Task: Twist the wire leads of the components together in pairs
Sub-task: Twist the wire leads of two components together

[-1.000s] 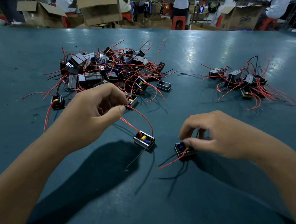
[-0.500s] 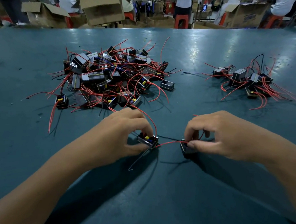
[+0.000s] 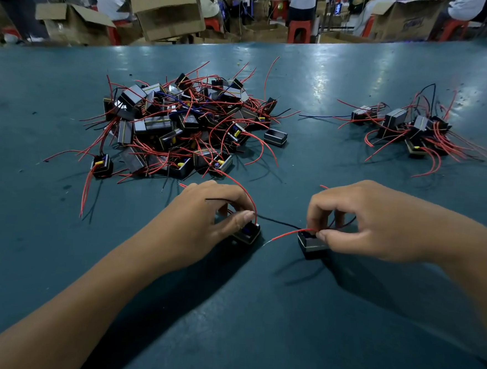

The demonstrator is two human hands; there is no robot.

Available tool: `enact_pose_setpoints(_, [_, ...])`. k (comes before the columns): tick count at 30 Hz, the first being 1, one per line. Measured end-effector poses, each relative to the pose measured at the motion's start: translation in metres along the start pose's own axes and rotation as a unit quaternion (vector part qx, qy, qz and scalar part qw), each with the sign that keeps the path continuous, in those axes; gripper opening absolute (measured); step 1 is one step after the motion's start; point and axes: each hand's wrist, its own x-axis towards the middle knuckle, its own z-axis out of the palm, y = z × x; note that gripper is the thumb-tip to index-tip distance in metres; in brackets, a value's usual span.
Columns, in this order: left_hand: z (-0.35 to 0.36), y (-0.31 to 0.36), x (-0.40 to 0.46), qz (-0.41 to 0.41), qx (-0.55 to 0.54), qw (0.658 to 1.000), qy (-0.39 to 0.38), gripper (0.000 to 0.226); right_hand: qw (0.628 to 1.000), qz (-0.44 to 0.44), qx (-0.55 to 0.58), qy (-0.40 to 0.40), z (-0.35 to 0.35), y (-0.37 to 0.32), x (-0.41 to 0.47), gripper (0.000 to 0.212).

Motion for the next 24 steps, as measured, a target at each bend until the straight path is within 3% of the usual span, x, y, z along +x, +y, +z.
enact_pose_setpoints(5, [0.002, -0.004, 0.001, -0.012, -0.040, 0.999, 0.005, 0.014, 1.000, 0.010, -0.010, 0.005, -0.002, 0.000, -0.002, 0.019])
enact_pose_setpoints(10, [0.005, 0.000, 0.002, -0.009, -0.050, 0.999, 0.017, 0.004, 0.970, 0.020, 0.105, 0.220, 0.018, -0.019, 0.015, 0.012])
enact_pose_setpoints(20, [0.009, 0.012, 0.004, -0.001, -0.043, 0.998, 0.039, 0.006, 0.967, -0.012, 0.118, 0.227, 0.043, -0.041, 0.032, 0.009])
enact_pose_setpoints(24, [0.013, 0.009, 0.005, -0.041, -0.065, 0.996, 0.048, 0.009, 0.976, -0.026, 0.119, 0.178, 0.034, -0.033, 0.023, 0.008])
